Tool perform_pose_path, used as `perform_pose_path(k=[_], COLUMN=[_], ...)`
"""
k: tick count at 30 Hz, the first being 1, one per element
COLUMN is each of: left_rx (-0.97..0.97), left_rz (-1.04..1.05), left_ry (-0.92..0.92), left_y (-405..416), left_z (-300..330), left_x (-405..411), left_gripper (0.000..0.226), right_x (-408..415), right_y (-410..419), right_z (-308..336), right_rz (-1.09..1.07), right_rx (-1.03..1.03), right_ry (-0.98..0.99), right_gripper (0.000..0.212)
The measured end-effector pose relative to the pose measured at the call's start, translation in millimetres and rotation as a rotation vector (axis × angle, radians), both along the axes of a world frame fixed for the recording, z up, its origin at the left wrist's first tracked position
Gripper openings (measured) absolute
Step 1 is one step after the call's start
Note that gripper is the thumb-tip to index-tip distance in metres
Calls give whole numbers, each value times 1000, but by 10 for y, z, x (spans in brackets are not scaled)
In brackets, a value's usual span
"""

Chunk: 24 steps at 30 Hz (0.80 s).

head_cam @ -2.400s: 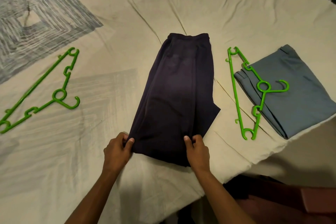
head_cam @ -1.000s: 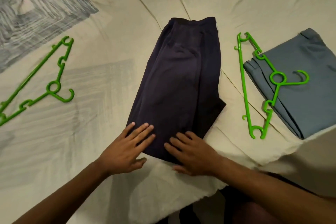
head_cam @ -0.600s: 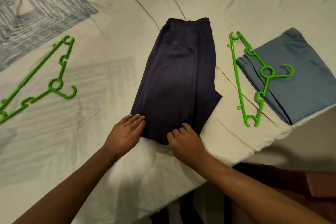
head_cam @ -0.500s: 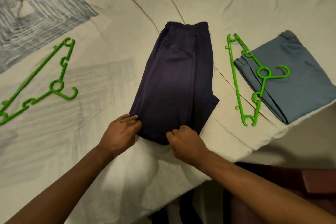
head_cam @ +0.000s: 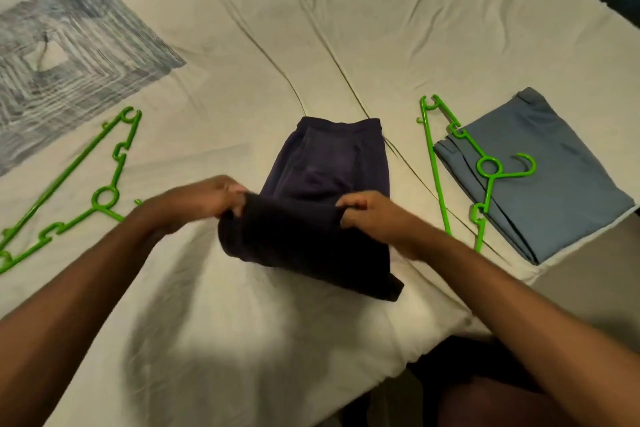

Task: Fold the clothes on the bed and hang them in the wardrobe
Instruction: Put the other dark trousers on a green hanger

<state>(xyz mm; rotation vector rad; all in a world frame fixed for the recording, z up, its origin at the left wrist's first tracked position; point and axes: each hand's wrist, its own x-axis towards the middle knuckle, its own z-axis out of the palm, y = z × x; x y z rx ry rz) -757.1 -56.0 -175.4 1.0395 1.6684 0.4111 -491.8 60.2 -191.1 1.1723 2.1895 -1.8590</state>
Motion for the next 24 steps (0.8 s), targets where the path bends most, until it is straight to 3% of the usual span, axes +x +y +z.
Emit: perform_pose_path(k=[4, 9, 12, 14, 17, 19, 24], left_rx=[10, 92, 80, 94, 282, 362, 342], left_rz=[357, 603, 649, 621, 556, 532, 470], left_ry=[-21, -8, 125, 313, 601, 686, 837], left_y=[893, 1546, 1550, 1463, 1481, 1609, 1761], left_z=[-264, -868, -1125, -1272, -1316, -1304, -1321], left_x=[27, 66, 137, 182, 190, 151, 222], left_gripper=[15, 32, 64, 55, 32, 29, 30], right_x=[-225, -459, -405, -311, -270, -319, -434], right_y=[908, 1544, 1572, 1517, 1564, 1655, 1630], right_z=[-223, -761, -1002, -1131, -1227, -1224, -1195], right_rz=[-303, -511, -532, -473, -451, -500, -495], right_rx=[-57, -72, -163, -133, 100, 185, 427], right_ry=[20, -28, -31, -33, -31, -34, -231], right_gripper=[9, 11, 21, 27, 20, 19, 34])
